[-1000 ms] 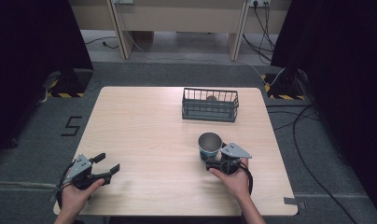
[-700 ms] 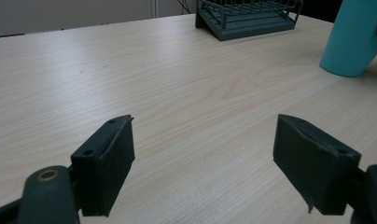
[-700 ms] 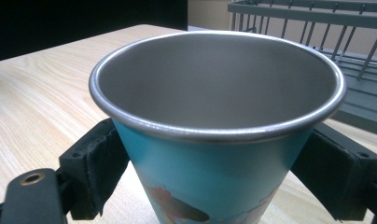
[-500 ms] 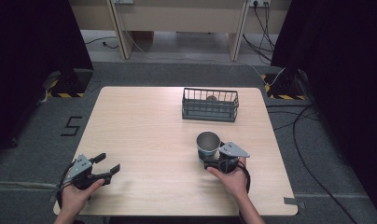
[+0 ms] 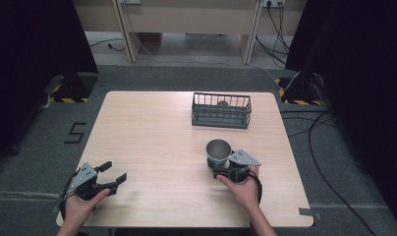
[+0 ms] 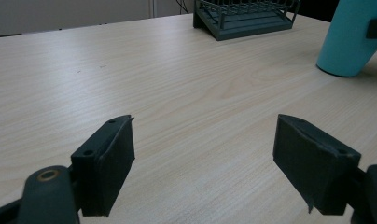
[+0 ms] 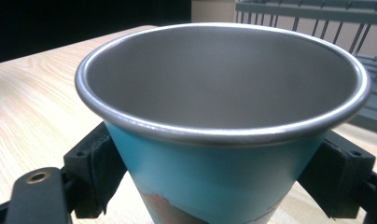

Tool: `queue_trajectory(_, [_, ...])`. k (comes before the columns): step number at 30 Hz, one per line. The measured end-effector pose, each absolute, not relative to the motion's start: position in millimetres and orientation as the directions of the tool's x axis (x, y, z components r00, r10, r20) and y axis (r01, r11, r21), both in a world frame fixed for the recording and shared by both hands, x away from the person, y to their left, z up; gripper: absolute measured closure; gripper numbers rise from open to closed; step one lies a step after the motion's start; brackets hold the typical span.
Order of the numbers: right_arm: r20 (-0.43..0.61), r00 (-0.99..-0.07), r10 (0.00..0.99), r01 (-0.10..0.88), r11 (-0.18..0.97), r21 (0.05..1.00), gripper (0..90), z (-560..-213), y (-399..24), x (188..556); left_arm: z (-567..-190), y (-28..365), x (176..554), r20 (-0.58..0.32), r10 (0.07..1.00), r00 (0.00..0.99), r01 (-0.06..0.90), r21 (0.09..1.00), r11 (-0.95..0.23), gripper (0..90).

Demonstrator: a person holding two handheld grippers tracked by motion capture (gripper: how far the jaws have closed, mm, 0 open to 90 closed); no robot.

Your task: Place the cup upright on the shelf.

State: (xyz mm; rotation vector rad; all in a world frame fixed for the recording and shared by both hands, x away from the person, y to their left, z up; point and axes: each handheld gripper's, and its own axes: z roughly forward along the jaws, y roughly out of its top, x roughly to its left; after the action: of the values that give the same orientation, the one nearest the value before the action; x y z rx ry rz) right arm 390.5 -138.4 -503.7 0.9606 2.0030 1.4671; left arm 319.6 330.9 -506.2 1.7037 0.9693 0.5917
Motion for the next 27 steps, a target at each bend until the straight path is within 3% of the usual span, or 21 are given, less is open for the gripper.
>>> queue_trajectory(27, [0.011,-0.570,0.822,0.206,0.130,0.970,17.5,-464,-154,408,-507,332,320,-0.077,0.833,0.548,0.323,0.938,-0.126,20.2])
